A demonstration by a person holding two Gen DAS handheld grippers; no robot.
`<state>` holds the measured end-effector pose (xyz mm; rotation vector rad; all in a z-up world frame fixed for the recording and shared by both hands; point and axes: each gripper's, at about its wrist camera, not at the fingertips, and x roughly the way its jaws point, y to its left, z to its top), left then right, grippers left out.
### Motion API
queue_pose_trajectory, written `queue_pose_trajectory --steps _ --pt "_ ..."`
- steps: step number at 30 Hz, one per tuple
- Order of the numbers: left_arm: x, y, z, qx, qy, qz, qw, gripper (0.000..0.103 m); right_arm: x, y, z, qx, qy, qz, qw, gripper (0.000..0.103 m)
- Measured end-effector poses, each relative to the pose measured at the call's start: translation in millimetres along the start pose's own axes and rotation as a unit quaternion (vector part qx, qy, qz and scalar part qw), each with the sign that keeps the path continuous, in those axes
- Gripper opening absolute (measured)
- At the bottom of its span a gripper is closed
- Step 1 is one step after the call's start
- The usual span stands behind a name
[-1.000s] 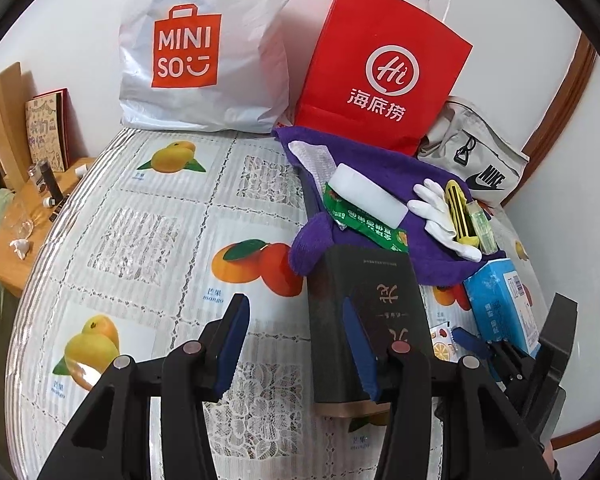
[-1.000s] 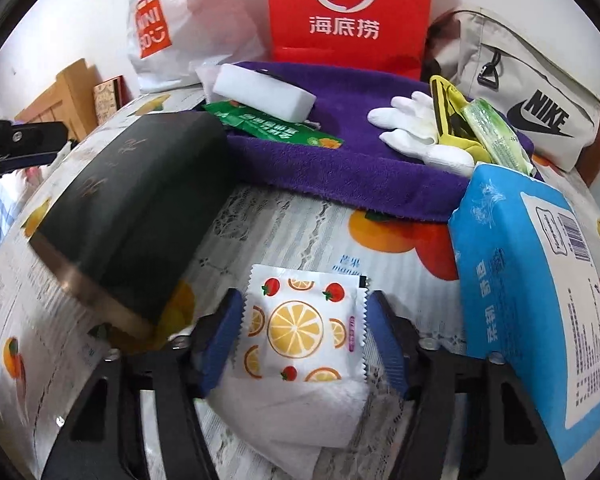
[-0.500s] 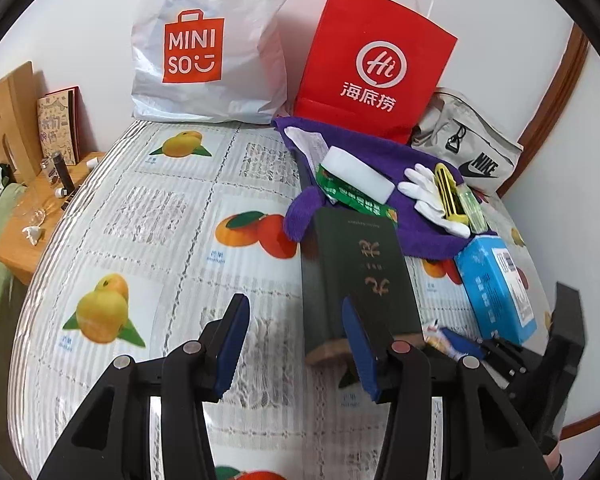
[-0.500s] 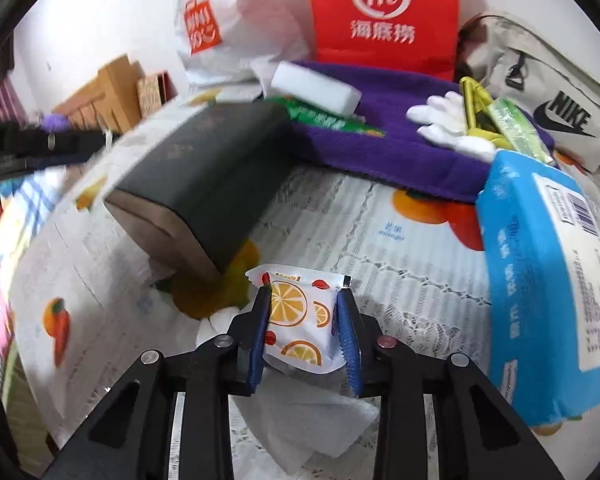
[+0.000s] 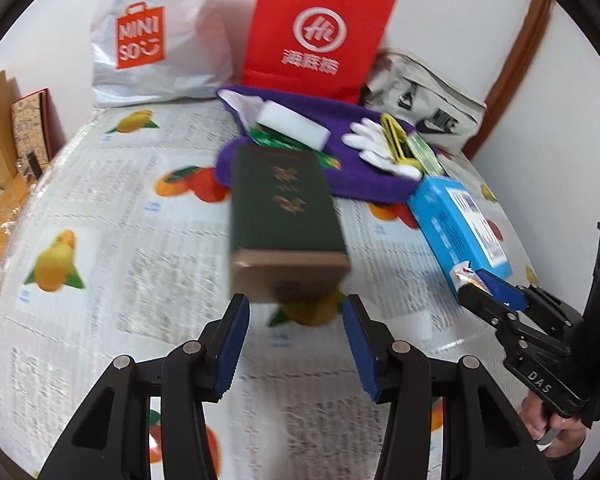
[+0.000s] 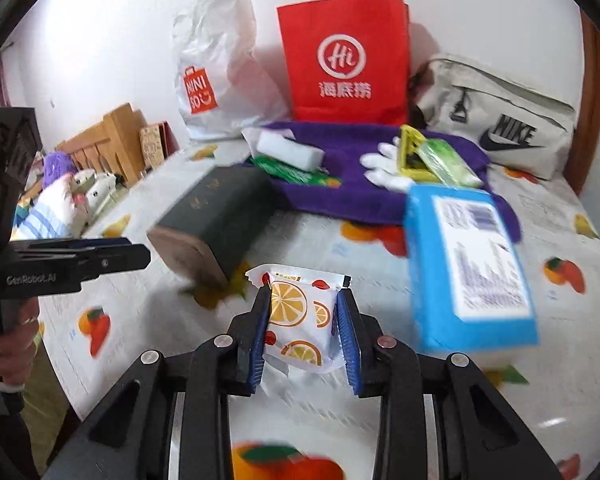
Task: Organize soft objects
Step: 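Grasp the white cloth with the left tool while the right tool holds the sachet, then carry the white cloth and wipe sachet with both tools over the purple towel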
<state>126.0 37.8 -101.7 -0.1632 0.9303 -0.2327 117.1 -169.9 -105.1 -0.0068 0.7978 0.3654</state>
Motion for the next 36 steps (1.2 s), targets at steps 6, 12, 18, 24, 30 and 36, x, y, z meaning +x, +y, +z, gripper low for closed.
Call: queue_pose_trajectory --steps 6,12,18,24,30,36 --pt "16.9 -26.9 -10.7 0.013 0.016 -0.008 0.9998 0.047 -19.5 -23.4 -26.4 0.016 0.012 0.006 1.0 0.032" --pt "32.8 -48.7 -19.2 0.031 0.028 -0.006 0.9991 0.046 -35.0 -43.2 -50.2 0.022 0.012 -0.005 1.0 0.032" --pt "49.0 -59.3 -20.8 0.04 0.033 0.0 0.9987 0.046 -38.3 -68.7 -63.4 0.04 0.021 -0.027 0.999 0.032" --pt "66.9 -69.0 -18.2 0.039 0.04 0.014 0.9983 0.046 -42.5 -88.9 -70.9 0.048 0.029 -0.041 0.998 0.032" --pt "79.7 -79.6 -18.1 0.06 0.033 0.047 0.9966 0.046 -49.7 -102.8 -70.0 0.053 0.022 -0.053 0.997 0.032" --pt "78.3 -76.4 -17.5 0.067 0.025 0.056 0.9959 0.024 -51.3 -109.5 -61.7 0.061 0.014 -0.061 0.996 0.033"
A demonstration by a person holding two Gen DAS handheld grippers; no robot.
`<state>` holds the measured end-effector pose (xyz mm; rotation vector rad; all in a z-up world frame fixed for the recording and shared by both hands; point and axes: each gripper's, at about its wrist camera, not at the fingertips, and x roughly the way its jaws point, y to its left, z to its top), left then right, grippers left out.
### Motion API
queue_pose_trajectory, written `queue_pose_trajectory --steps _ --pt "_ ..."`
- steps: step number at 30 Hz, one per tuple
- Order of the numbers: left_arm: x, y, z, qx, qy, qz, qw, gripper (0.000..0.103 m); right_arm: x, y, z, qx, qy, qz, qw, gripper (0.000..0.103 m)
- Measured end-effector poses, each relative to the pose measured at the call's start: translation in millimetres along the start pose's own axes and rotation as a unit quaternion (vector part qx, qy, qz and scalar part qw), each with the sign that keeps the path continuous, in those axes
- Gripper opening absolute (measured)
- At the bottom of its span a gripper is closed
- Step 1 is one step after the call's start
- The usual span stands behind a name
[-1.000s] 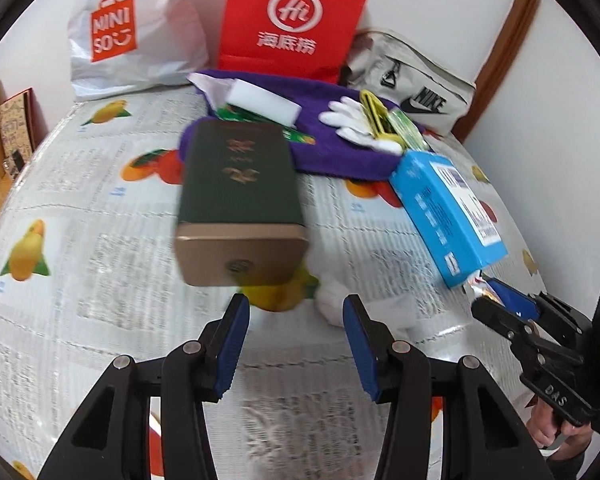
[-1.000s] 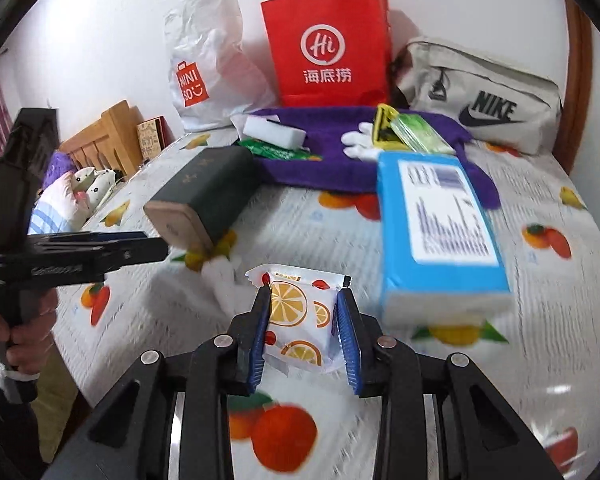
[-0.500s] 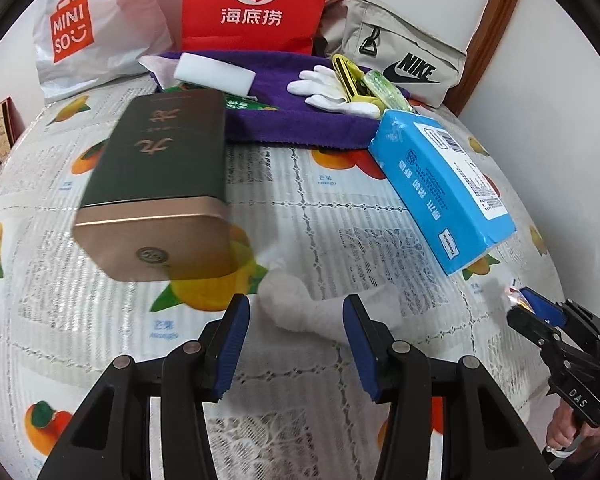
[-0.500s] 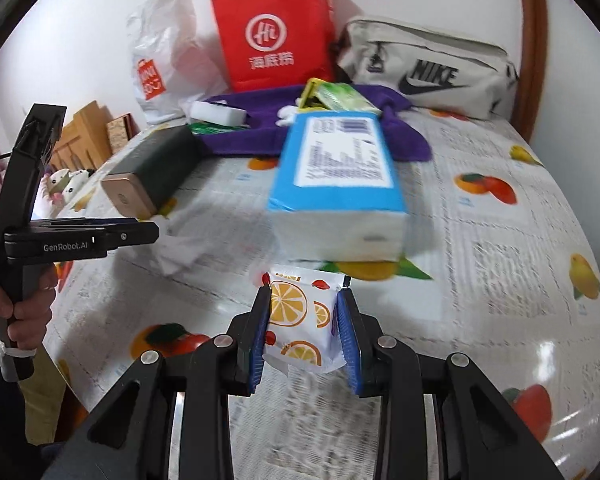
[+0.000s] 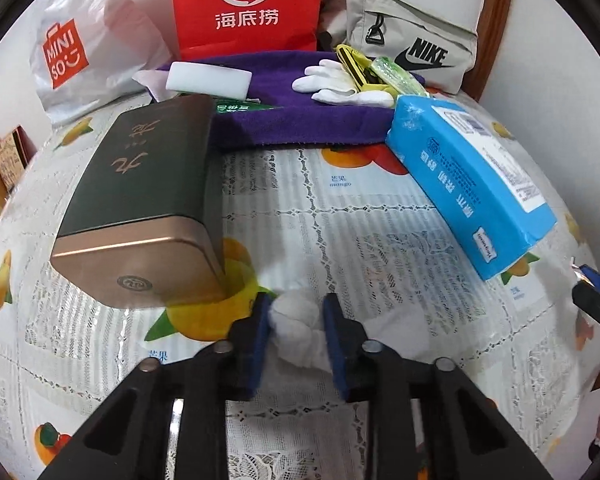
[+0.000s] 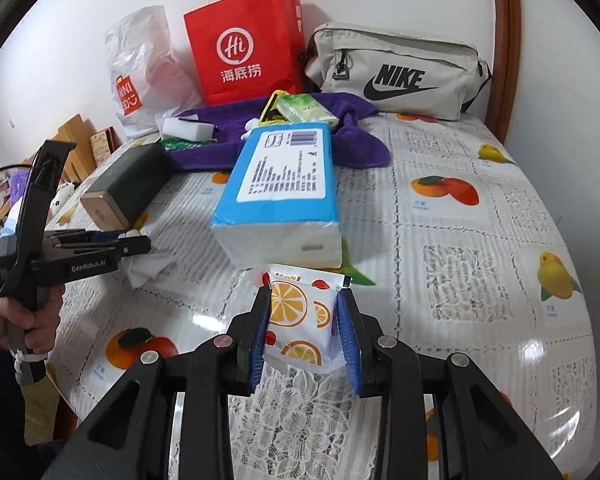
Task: Organize soft objects
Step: 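Carry the white cloth and wipe sachet with both tools over the purple towel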
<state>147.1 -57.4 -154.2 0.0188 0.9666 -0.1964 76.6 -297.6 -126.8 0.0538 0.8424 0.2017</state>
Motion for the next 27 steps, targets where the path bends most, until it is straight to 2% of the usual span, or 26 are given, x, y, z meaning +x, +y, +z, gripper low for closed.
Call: queue_pose_trajectory --steps 2,9,20,27 --pt "-2.9 5.3 -1.0 -0.008 0.003 -0.014 0.9999 0.023 -0.9 0.3 3.6 0.002 -0.004 -0.001 1.0 0.033" --pt "-28.7 13.1 -6.6 -0.007 -0.008 -0.028 0.9995 0.023 -5.2 8.6 23.1 0.008 -0.024 0.006 1.0 0.033" --pt "-68.9 42.2 -7.1 -0.041 -0.036 -0.026 0.9982 0.023 -2.3 27.8 47.0 0.015 -0.017 0.032 0.999 0.033" --pt "-83.1 57.0 4.8 -0.056 -0.051 -0.022 0.9969 0.023 -3.6 32.8 62.3 0.02 -0.015 0.044 0.999 0.033"
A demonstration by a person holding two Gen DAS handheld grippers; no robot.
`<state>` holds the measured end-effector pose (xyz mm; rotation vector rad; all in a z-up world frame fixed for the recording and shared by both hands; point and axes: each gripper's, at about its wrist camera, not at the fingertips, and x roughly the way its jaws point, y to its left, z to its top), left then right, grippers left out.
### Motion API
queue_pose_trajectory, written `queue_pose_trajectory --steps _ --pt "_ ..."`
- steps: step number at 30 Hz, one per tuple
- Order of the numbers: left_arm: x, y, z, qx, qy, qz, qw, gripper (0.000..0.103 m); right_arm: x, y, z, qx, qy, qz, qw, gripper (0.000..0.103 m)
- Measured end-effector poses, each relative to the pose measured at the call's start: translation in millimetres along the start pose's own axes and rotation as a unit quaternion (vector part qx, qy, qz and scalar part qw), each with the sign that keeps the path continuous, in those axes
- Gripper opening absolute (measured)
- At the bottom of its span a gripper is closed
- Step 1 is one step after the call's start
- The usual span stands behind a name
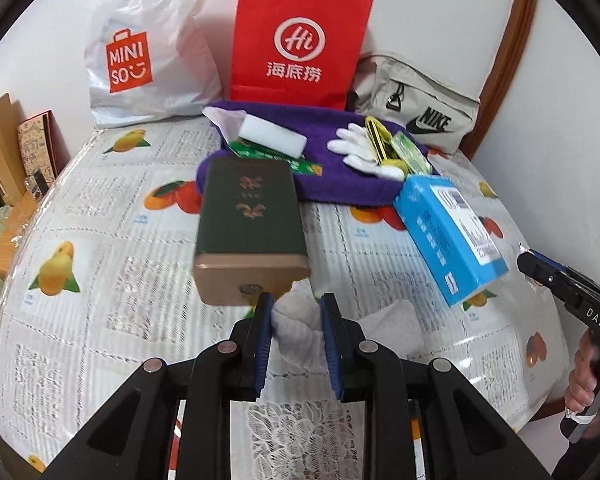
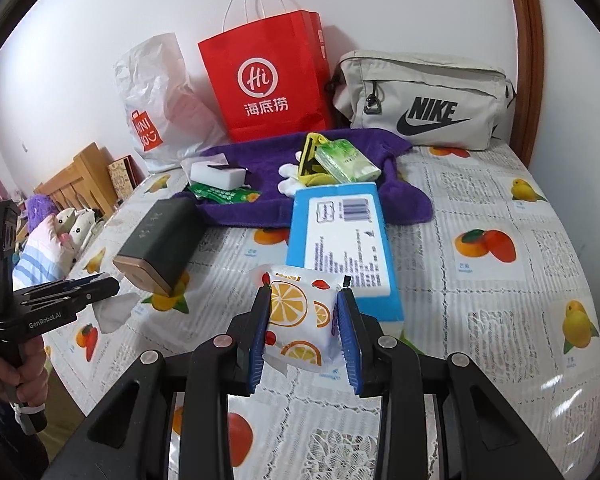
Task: Organize soft objects
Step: 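Carry the white cloth and wipe sachet with both tools over the purple towel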
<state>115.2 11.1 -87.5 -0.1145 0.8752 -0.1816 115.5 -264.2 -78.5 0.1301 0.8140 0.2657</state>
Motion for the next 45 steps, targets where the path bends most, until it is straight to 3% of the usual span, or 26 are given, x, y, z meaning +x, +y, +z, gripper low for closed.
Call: queue_pose_trajectory --steps 14,45 --pt "-8.8 11.9 37.0 -0.008 -0.02 0.008 0.9997 0.023 10.9 4.5 34.6 0.0 -0.007 0.013 1.0 0.033" --pt "22.3 22.4 115.1 -0.009 -0.035 0.02 0.9992 0.023 52.4 -0.9 112.0 -0.027 -0.024 0.02 0.999 0.033"
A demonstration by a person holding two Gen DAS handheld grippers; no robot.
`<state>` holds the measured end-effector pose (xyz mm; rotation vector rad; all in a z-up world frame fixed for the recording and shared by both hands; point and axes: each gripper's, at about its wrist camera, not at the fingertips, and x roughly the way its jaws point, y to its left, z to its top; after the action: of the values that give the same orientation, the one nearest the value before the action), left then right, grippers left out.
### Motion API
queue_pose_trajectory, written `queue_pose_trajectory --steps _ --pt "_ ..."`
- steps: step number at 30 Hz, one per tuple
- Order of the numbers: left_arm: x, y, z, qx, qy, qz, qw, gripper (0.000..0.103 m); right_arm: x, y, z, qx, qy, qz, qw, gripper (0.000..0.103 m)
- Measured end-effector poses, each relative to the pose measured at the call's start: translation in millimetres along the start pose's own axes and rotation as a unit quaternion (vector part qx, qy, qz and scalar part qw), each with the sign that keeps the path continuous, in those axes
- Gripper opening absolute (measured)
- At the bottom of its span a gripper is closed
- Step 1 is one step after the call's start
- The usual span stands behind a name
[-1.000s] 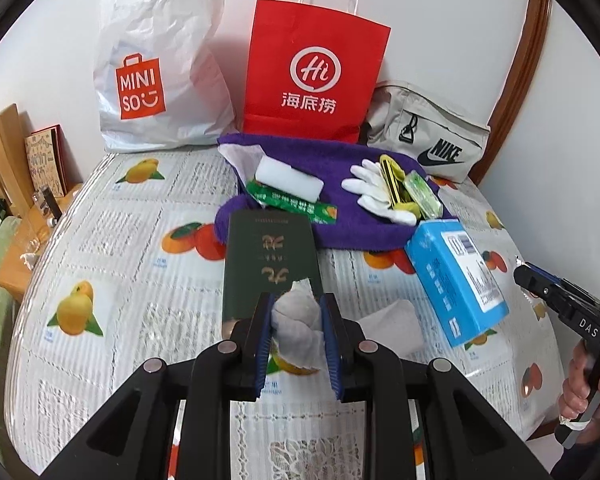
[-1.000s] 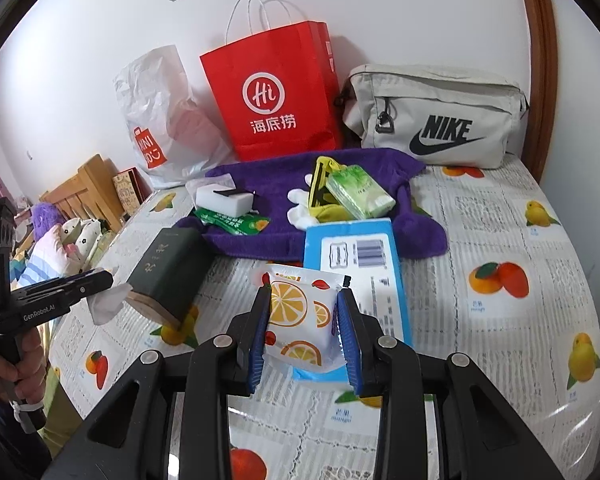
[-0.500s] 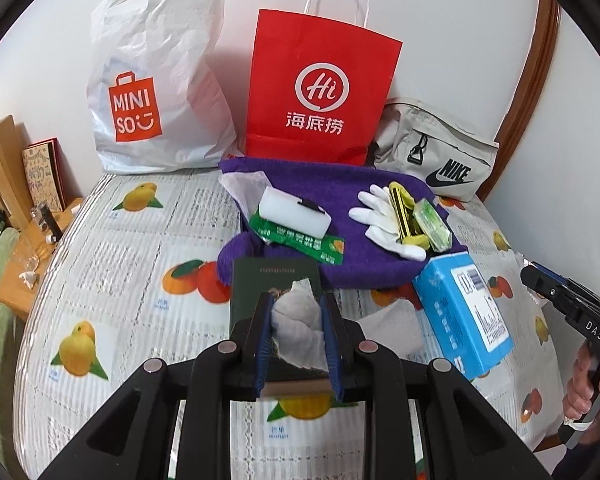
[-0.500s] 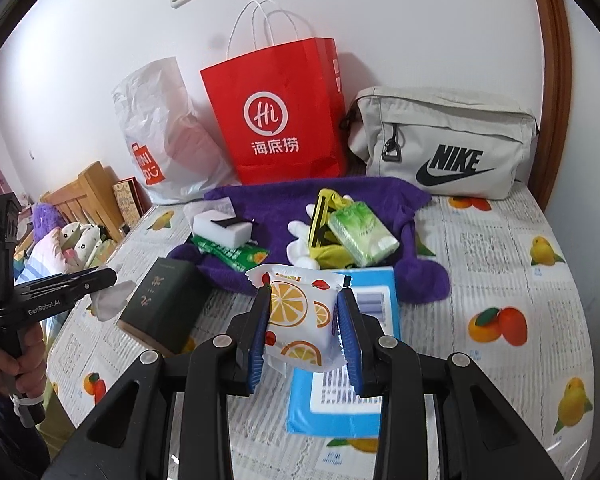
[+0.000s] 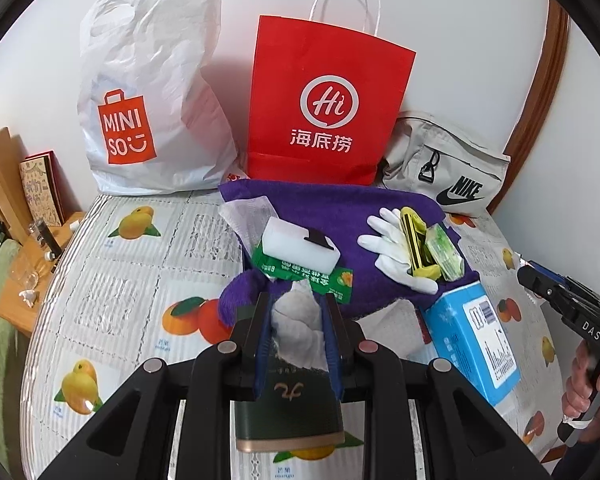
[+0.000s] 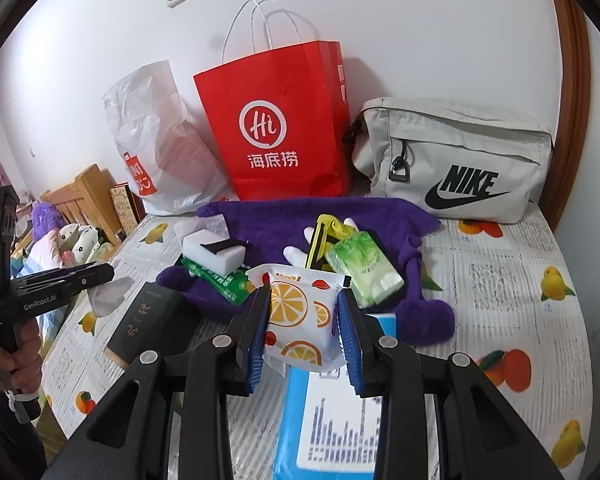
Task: Organize soft objects
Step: 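Carry the white cloth and wipe sachet with both tools over the purple towel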
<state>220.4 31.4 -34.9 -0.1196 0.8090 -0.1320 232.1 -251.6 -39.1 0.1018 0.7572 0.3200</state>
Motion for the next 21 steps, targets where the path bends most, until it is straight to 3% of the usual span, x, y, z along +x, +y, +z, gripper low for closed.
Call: queue_pose_trajectory --steps 21 --pt "51.6 6.4 31.1 -0.002 0.023 0.009 0.9997 0.023 51.0 -22.1 29.4 -0.008 0.009 -0.017 1.0 0.033"
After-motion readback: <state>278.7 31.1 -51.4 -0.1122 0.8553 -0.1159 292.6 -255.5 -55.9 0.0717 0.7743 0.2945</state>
